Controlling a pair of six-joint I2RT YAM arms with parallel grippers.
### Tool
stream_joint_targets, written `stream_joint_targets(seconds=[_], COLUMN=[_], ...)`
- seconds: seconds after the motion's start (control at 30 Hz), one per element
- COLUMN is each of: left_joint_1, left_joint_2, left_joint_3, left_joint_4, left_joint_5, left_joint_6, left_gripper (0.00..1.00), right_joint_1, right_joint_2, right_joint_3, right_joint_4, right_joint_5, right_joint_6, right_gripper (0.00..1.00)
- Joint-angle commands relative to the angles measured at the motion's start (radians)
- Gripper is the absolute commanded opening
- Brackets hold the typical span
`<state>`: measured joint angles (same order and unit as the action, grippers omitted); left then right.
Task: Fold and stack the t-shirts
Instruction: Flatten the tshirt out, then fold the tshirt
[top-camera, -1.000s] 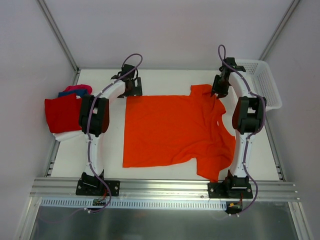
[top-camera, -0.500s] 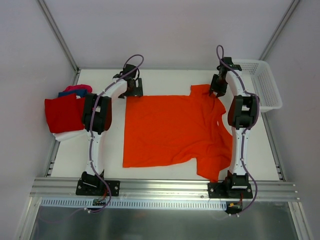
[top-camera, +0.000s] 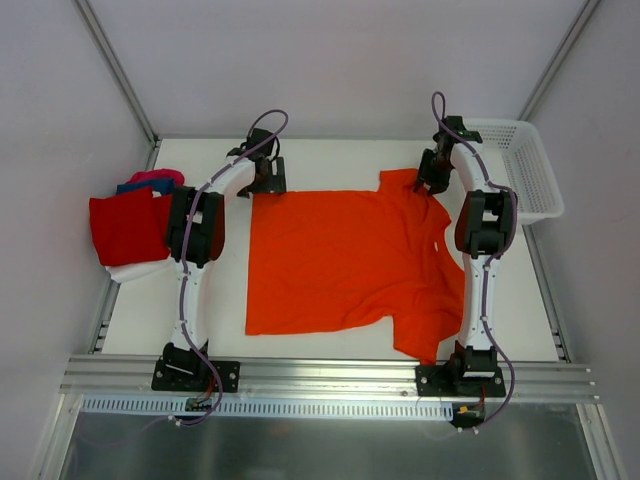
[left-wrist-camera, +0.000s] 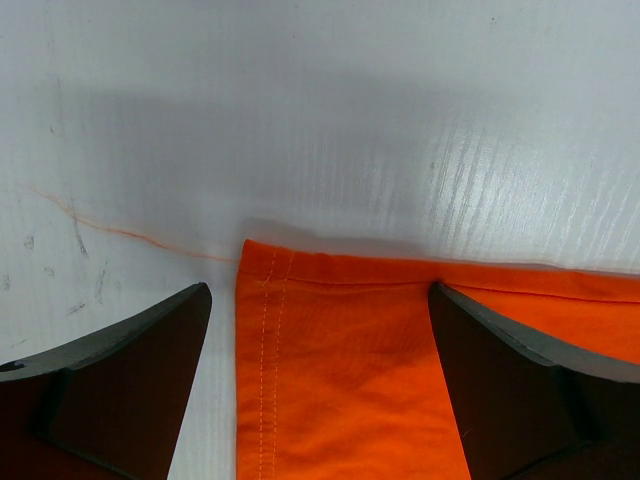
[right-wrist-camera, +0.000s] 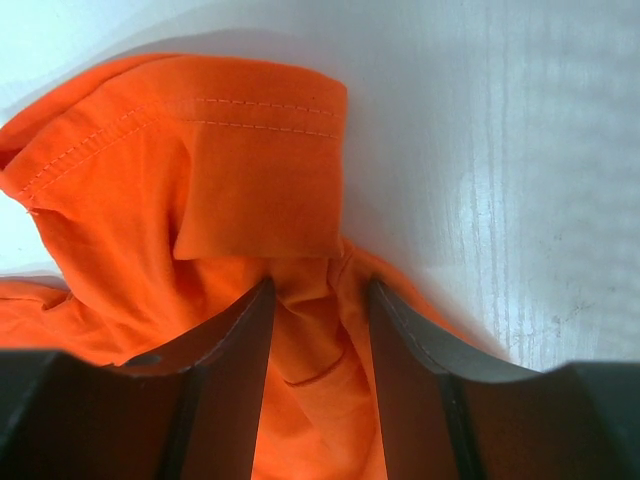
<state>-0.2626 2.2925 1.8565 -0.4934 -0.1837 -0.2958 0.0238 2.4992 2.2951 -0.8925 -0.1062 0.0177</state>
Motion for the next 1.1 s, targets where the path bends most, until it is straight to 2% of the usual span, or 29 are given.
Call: stream_joint_targets(seconds=[0.0, 0.07, 0.17, 0.2, 0.33, 0.43, 0.53, 0.77, 1.07], left_joint_1=[-0.009, -0.010, -0.009, -0.010, -0.010, -0.010, -0.012, -0.013, -0.013], left_joint_2=[0.005, 0.010, 0.019, 0.021, 0.024, 0.021, 0.013, 0.004, -0.002], left_joint_3=[0.040, 0.046, 0.049, 0.049, 0.046, 0.044, 0.044, 0.043, 0.043], left_joint_4=[-0.024, -0.023, -0.028, -0.030, -0.036, -0.039, -0.040, -0.042, -0.047], left_joint_5=[0.010, 0.018, 0.027, 0.026, 0.017, 0.009, 0.010, 0.012, 0.012], left_joint_6=[0.014, 0.007, -0.003, -0.003, 0.001, 0.007, 0.007, 0.017, 0.023], left_gripper=[0.92, 0.89, 0.77, 0.70, 0.61, 0.60, 0.61, 0.61, 0.61], right_joint_1=[-0.001, 0.001, 0.004, 0.004, 0.004, 0.008, 0.010, 0.013, 0.015], right_joint_2=[-0.049, -0.060, -0.077, -0.080, -0.114, -0.176, -0.207, -0.125, -0.036], right_joint_3=[0.013, 0.007, -0.016, -0.022, -0.052, -0.083, -0.111, 0.000, -0.011], right_joint_4=[0.007, 0.009, 0.013, 0.013, 0.015, 0.047, 0.096, 0.075, 0.072], right_joint_5=[-0.024, -0.029, -0.030, -0.029, 0.019, 0.072, 0.065, -0.006, -0.023], right_joint_6=[-0.009, -0.009, -0.010, -0.009, -0.038, -0.050, -0.064, -0.048, -0.044], right_gripper=[0.46, 0.46, 0.46, 0.46, 0.45, 0.45, 0.50, 0.52, 0.52])
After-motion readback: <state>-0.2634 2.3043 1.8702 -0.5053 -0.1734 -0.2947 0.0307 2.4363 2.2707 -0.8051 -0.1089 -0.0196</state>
